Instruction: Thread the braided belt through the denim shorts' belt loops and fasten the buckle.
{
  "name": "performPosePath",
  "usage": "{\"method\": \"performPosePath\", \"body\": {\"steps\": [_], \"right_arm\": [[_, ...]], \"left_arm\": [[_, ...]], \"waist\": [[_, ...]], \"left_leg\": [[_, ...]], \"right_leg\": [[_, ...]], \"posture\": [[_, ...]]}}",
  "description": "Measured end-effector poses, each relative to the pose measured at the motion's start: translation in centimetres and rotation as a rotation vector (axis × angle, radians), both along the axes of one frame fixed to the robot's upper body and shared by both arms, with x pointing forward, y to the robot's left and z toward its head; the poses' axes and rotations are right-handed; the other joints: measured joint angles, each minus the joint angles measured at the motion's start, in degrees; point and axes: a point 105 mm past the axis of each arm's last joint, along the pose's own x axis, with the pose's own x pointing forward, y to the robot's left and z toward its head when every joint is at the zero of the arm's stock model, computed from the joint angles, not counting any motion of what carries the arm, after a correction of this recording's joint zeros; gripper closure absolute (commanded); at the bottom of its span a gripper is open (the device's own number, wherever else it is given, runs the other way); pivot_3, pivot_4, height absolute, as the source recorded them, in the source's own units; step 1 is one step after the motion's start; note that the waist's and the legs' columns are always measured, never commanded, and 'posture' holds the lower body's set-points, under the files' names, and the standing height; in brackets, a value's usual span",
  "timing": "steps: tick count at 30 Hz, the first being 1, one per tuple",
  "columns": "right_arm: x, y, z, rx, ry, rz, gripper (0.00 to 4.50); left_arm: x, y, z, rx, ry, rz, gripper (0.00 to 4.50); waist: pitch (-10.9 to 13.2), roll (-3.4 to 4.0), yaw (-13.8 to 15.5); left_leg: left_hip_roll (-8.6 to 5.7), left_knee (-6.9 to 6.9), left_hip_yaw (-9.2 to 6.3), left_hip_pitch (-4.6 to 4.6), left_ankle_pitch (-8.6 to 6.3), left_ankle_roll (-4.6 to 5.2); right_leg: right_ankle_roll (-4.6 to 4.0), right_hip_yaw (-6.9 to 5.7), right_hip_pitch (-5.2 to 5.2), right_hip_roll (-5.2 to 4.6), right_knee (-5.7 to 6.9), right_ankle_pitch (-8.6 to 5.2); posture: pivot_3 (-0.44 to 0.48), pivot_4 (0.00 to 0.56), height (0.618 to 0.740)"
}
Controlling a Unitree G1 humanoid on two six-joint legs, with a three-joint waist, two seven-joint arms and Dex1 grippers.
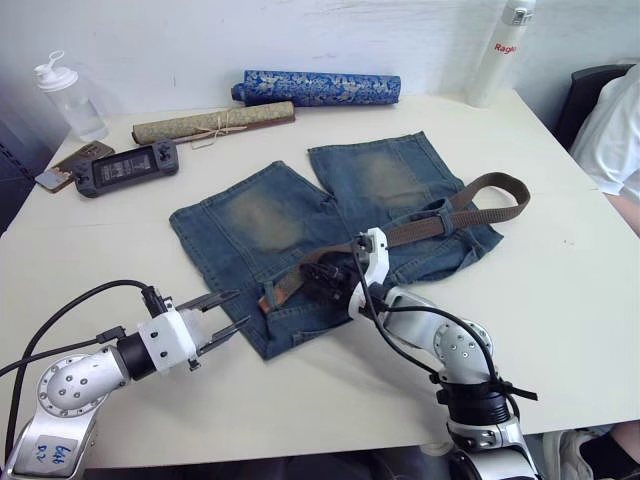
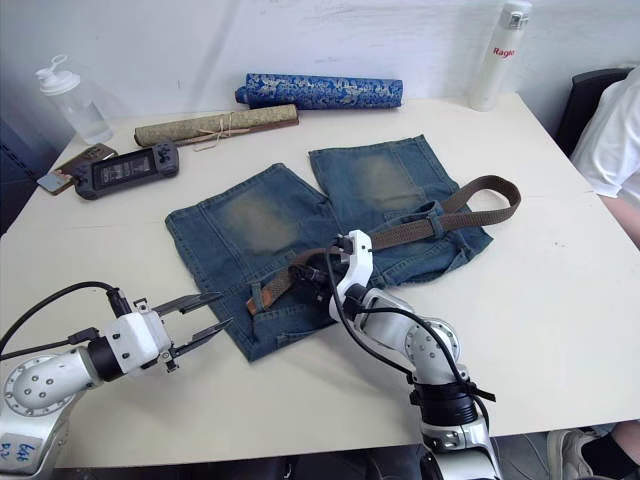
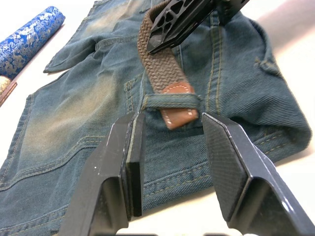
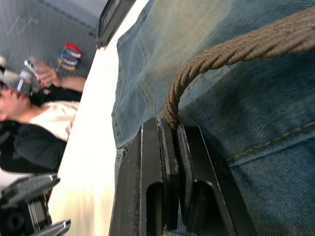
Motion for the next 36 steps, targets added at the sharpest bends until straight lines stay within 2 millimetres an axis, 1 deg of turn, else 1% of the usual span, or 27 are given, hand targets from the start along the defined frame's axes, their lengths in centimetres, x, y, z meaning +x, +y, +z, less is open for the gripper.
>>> {"method": "performPosePath", "body": {"steps": [2, 5, 7, 11, 16, 19, 24, 28, 33, 36], "right_arm": [[-0.1, 0.1, 0.0, -0.006, -0.012, 0.014, 4.50], [-0.2, 0.2, -0.1, -0.015, -0.019, 0.020, 4.50], [-0.2, 0.4, -0.1, -0.015, -0.021, 0.024, 4.50], [-0.3, 0.6, -0.1, -0.025, -0.025, 0.041, 4.50], [-0.4, 0.9, -0.2, -0.031, -0.023, 0.048, 4.50], [-0.4, 1.0, -0.2, -0.032, -0.023, 0.048, 4.50], [-0.4, 1.0, -0.2, -0.033, -0.021, 0.045, 4.50], [-0.5, 1.1, -0.1, -0.030, -0.017, 0.048, 4.50], [-0.5, 1.1, -0.1, -0.026, -0.011, 0.050, 4.50], [-0.5, 1.0, -0.2, -0.030, -0.011, 0.047, 4.50]], "left_arm": [[0.1, 0.1, -0.3, 0.015, -0.011, 0.001, 2.43], [0.1, 0.5, -1.2, 0.090, -0.042, -0.004, 2.43], [0.1, 0.4, -1.7, 0.162, -0.086, -0.032, 2.43], [0.5, 0.9, -2.7, 0.383, -0.250, -0.096, 2.43], [0.9, -0.2, -1.8, 0.486, -0.488, -0.170, 2.43], [1.1, -0.5, -1.7, 0.496, -0.561, -0.181, 2.43], [1.4, -0.4, -2.0, 0.524, -0.607, -0.176, 2.43], [1.4, -0.3, -2.3, 0.555, -0.624, -0.187, 2.43], [0.9, 1.0, -3.3, 0.593, -0.584, -0.198, 2.43], [0.9, 1.8, -3.3, 0.601, -0.567, -0.197, 2.43]], "waist": [[0.0, 0.00, 0.0], [0.0, 0.00, 0.0], [0.0, -0.01, 0.0], [0.0, 0.00, 0.1], [0.0, -0.03, 0.1], [0.0, -0.04, 0.0], [0.0, -0.04, 0.0], [0.0, -0.04, -0.2], [0.0, -0.04, -0.2], [0.0, -0.04, -0.1]], "left_leg": [[0.00, 0.00, 0.00, 0.01, 0.00, 0.00], [0.00, -0.01, 0.01, 0.01, 0.00, 0.00], [0.00, 0.00, 0.01, 0.00, -0.01, -0.01], [0.00, -0.01, 0.01, 0.00, -0.01, -0.02], [-0.02, -0.02, 0.01, 0.02, -0.01, -0.02], [-0.02, -0.05, 0.00, 0.06, -0.01, -0.02], [-0.03, -0.05, -0.02, 0.07, -0.01, -0.02], [-0.03, -0.06, -0.03, 0.07, -0.01, -0.02], [-0.03, -0.06, -0.05, 0.07, -0.02, -0.03], [-0.05, -0.06, -0.07, 0.07, -0.02, -0.03]], "right_leg": [[0.00, 0.00, 0.00, 0.00, 0.01, 0.00], [0.00, 0.00, 0.00, -0.01, 0.00, 0.00], [0.00, 0.00, -0.01, -0.02, 0.01, 0.00], [0.00, 0.00, -0.03, -0.01, 0.01, 0.00], [0.02, 0.01, -0.03, -0.01, 0.05, 0.01], [0.02, 0.00, -0.04, 0.01, 0.05, 0.01], [0.04, 0.00, -0.03, 0.03, 0.07, 0.01], [0.04, 0.00, -0.03, 0.03, 0.08, 0.01], [0.06, -0.01, -0.04, 0.04, 0.09, -0.01], [0.07, 0.00, -0.03, 0.03, 0.10, -0.01]], "posture": [[0.000, 0.150, 0.637], [0.000, 0.150, 0.637], [0.000, 0.150, 0.637], [0.000, 0.150, 0.637], [0.000, 0.150, 0.637], [0.000, 0.150, 0.637], [0.000, 0.150, 0.637], [0.000, 0.150, 0.637], [0.000, 0.150, 0.637], [0.000, 0.150, 0.637]]}}
